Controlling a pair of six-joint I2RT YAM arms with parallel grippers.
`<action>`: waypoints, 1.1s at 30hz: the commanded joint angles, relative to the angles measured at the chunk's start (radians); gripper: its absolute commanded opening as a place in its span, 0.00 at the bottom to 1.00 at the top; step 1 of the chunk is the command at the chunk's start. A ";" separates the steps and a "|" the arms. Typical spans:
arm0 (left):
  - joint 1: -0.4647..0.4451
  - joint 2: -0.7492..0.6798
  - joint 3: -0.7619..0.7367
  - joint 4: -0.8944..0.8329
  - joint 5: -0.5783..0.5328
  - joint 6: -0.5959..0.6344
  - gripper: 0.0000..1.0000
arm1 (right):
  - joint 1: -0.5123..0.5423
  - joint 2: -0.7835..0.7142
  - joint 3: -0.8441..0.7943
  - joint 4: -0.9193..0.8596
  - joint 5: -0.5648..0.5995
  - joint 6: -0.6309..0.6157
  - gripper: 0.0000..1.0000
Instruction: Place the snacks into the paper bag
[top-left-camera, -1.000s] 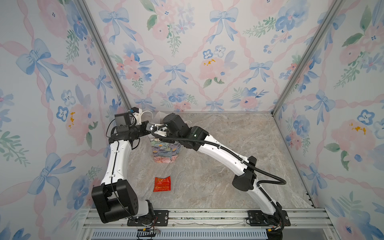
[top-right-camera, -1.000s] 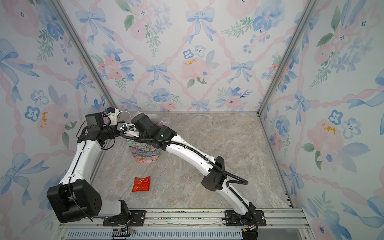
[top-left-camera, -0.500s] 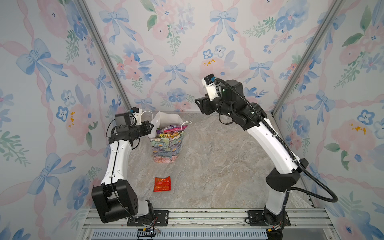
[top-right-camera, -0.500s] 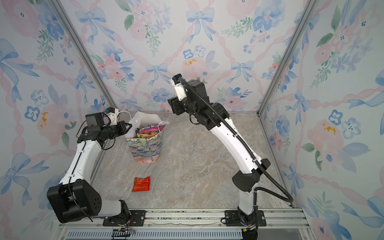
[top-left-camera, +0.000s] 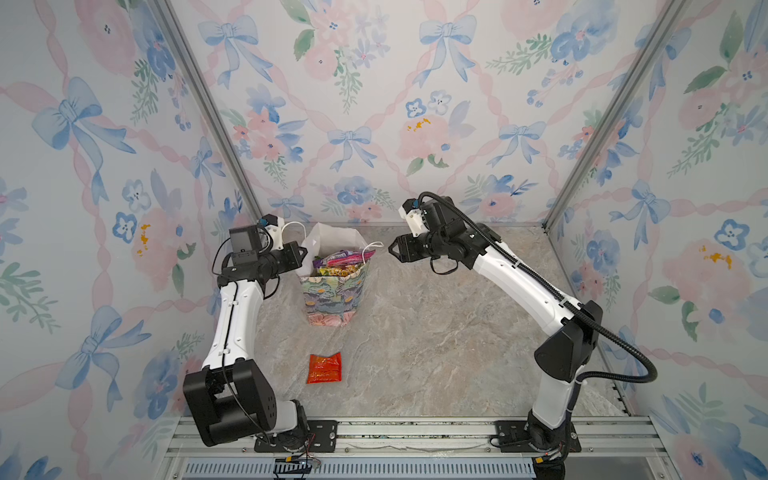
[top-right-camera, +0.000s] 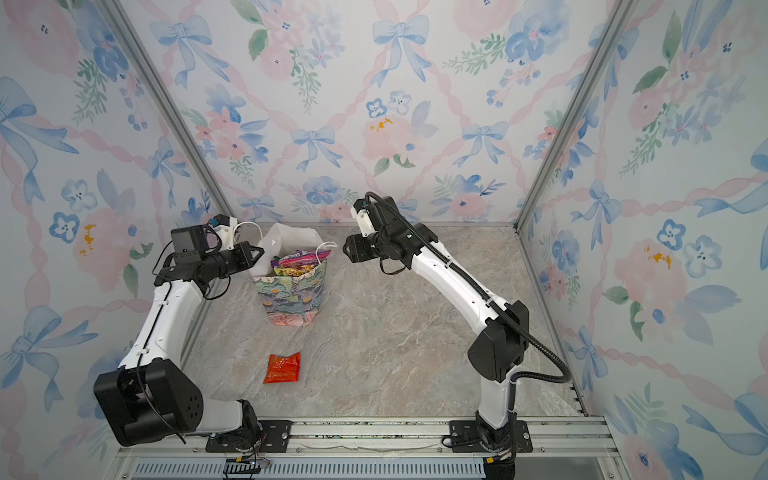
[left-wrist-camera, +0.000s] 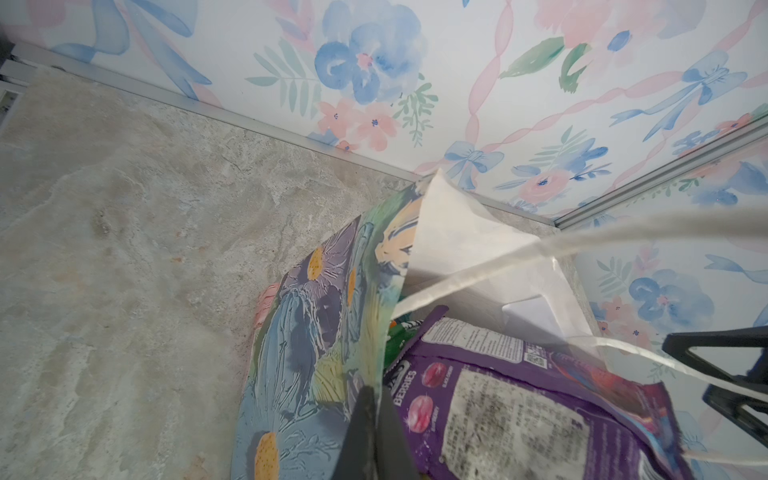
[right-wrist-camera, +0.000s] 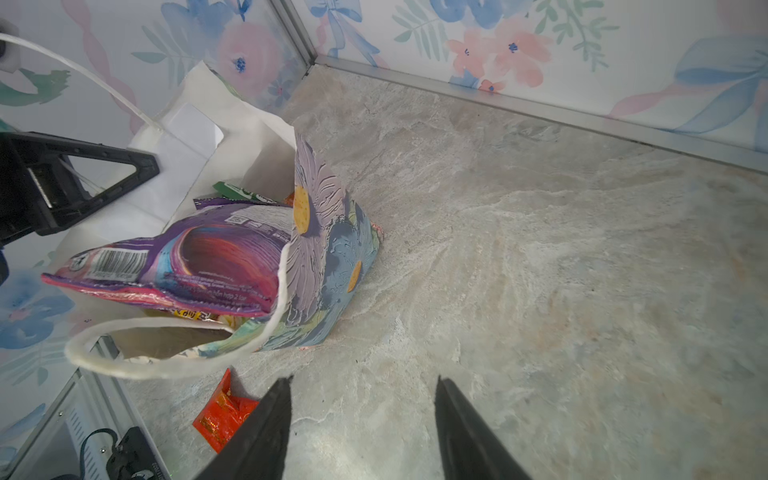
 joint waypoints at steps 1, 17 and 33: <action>0.005 0.015 -0.008 -0.017 0.003 -0.005 0.00 | 0.013 0.065 0.070 0.044 -0.061 0.045 0.57; 0.006 0.015 -0.007 -0.016 0.007 -0.005 0.00 | 0.106 0.398 0.557 -0.155 -0.011 0.014 0.56; 0.006 0.015 -0.007 -0.016 0.008 -0.006 0.00 | 0.120 0.479 0.629 -0.230 0.144 -0.050 0.44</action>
